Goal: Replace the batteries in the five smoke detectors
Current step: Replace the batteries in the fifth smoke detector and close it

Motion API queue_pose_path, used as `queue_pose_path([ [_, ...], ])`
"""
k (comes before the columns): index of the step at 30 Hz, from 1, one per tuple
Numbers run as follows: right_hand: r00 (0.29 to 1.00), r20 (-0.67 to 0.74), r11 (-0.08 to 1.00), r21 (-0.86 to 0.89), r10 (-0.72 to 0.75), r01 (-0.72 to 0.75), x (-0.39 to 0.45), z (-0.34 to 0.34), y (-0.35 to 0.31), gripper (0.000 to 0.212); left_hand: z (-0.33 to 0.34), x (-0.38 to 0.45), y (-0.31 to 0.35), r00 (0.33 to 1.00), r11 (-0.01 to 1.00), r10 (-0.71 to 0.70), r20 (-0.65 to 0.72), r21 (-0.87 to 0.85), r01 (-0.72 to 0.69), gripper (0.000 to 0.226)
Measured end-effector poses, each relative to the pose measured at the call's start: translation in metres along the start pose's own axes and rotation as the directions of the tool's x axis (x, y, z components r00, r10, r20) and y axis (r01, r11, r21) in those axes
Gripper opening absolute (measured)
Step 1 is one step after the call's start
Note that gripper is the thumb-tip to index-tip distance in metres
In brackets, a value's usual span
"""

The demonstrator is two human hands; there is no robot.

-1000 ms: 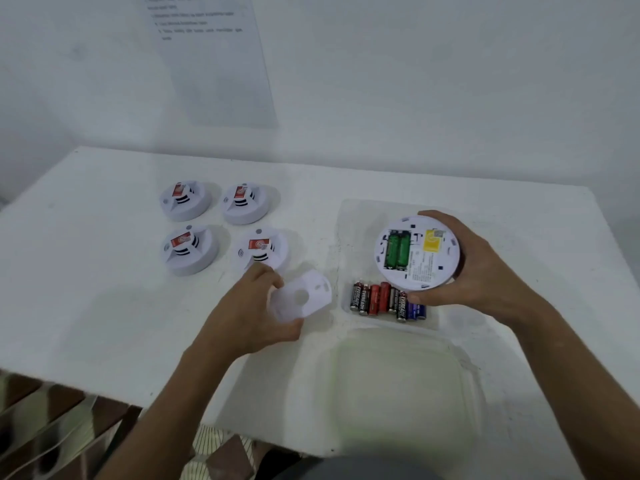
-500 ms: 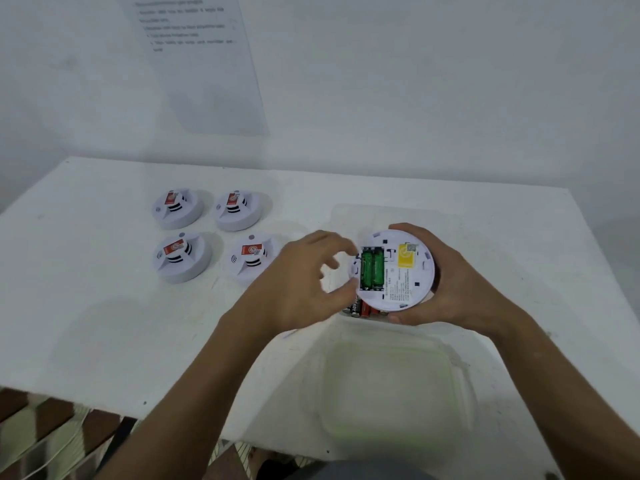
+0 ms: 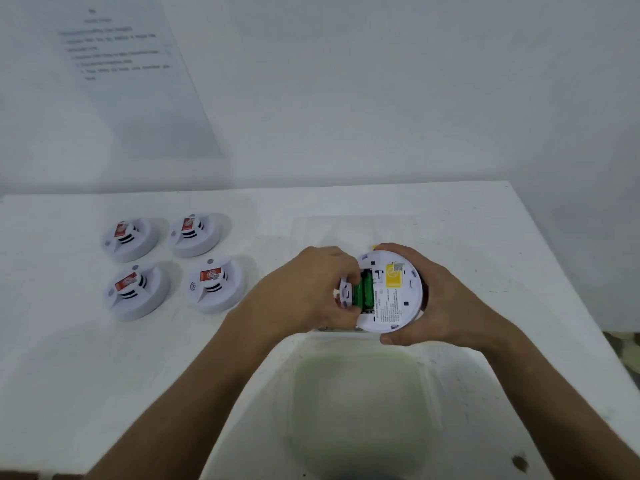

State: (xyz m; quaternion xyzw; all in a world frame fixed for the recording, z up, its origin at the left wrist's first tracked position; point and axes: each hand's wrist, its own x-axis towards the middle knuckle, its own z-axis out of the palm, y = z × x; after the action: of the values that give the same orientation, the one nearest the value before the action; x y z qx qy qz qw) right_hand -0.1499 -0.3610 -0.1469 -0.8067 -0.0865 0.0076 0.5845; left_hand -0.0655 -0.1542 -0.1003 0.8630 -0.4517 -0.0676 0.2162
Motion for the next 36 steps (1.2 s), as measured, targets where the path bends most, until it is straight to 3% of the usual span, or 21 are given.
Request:
queue_pose_path([
  [5, 1.0, -0.019, 1.0, -0.006, 0.024, -0.024, -0.016, -0.01, 0.009, 0.097, 0.019, 0.006, 0.012, 0.995, 0.986, 0.089, 0.038, 0.136, -0.094, 0.028],
  [10, 0.998, -0.052, 0.999, 0.022, 0.036, -0.035, -0.012, -0.023, 0.009, 0.097, 0.024, 0.018, 0.011, 0.996, 0.985, 0.081, 0.023, 0.149, -0.084, 0.047],
  [12, 0.996, -0.083, 0.999, 0.035, 0.032, -0.029, -0.008, -0.026, 0.009, 0.095, 0.024, 0.024, 0.007, 0.992, 0.986, 0.125, -0.017, 0.113, -0.122, 0.052],
  [16, 0.985, -0.168, 0.998, 0.056, 0.035, -0.026, -0.001, -0.033, 0.014, 0.097, 0.027, 0.036, -0.004, 0.953, 0.966, 0.257, -0.159, 0.054, -0.252, 0.041],
  [23, 0.968, -0.247, 0.999, -0.007, 0.038, -0.041, 0.0, -0.035, 0.018, 0.099, 0.028, 0.042, -0.001, 0.988, 0.987, -0.016, -0.154, -0.162, -0.009, 0.042],
  [27, 0.96, -0.277, 0.999, -0.018, 0.043, -0.05, -0.004, -0.035, 0.018, 0.098, 0.025, 0.04, 0.009, 0.972, 0.956, -0.111, -0.207, -0.288, 0.048, 0.016],
  [31, 0.943, -0.328, 0.997, -0.022, 0.06, -0.071, -0.015, -0.041, 0.018, 0.097, 0.024, 0.039, 0.007, 0.924, 0.839, -0.302, -0.235, -0.525, 0.141, 0.009],
  [34, 0.927, -0.368, 0.996, -0.011, 0.078, -0.088, -0.027, -0.048, 0.019, 0.096, 0.026, 0.04, 0.0, 0.907, 0.721, -0.41, -0.095, -0.643, 0.258, 0.011],
  [36, 0.922, -0.376, 0.995, -0.016, 0.088, -0.101, -0.033, -0.049, 0.019, 0.094, 0.034, 0.038, -0.001, 0.917, 0.718, -0.399, 0.018, -0.615, 0.325, 0.009],
])
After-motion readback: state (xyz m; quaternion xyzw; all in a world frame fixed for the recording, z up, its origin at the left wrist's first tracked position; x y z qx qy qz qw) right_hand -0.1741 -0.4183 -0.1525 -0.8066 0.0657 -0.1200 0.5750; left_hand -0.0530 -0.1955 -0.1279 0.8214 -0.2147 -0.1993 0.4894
